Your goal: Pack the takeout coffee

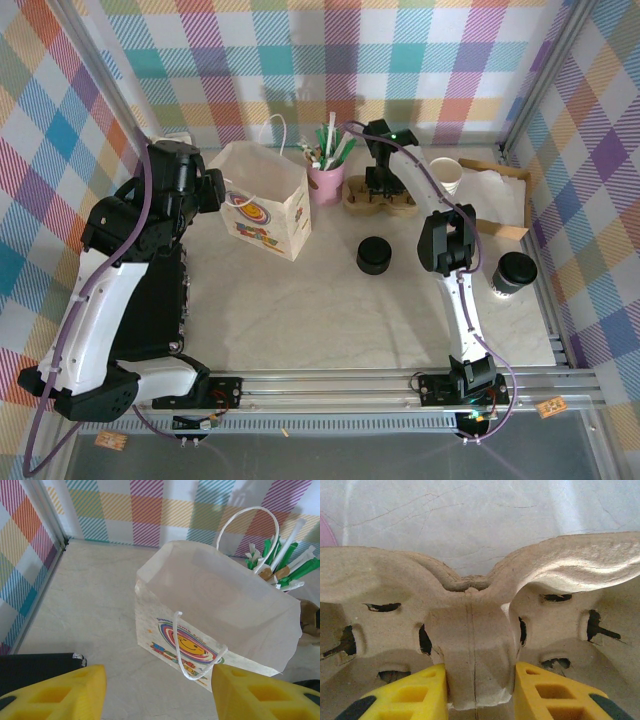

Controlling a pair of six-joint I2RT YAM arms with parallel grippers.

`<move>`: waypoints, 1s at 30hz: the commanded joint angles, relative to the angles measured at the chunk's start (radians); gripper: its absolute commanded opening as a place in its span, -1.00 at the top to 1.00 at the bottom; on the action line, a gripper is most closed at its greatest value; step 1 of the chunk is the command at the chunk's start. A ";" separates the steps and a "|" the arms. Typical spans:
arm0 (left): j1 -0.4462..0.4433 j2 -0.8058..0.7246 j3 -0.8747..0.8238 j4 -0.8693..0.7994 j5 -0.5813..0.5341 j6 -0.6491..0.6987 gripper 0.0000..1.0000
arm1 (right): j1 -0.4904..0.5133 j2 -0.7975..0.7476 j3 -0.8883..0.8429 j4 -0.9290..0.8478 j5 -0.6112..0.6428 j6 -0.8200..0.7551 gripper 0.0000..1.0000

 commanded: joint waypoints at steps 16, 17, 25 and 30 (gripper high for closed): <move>0.096 0.225 0.391 -0.071 -0.140 0.213 -0.18 | -0.004 -0.150 0.057 -0.045 -0.047 -0.031 0.32; 0.113 0.232 0.395 -0.058 -0.131 0.213 -0.18 | -0.004 -0.156 0.063 -0.055 -0.053 -0.031 0.32; 0.276 0.305 0.402 -0.043 0.034 0.135 -0.24 | -0.001 -0.247 0.017 -0.060 -0.095 -0.027 0.32; 0.375 0.382 0.403 -0.014 0.261 0.120 -0.29 | 0.005 -0.306 -0.020 -0.068 -0.111 -0.032 0.32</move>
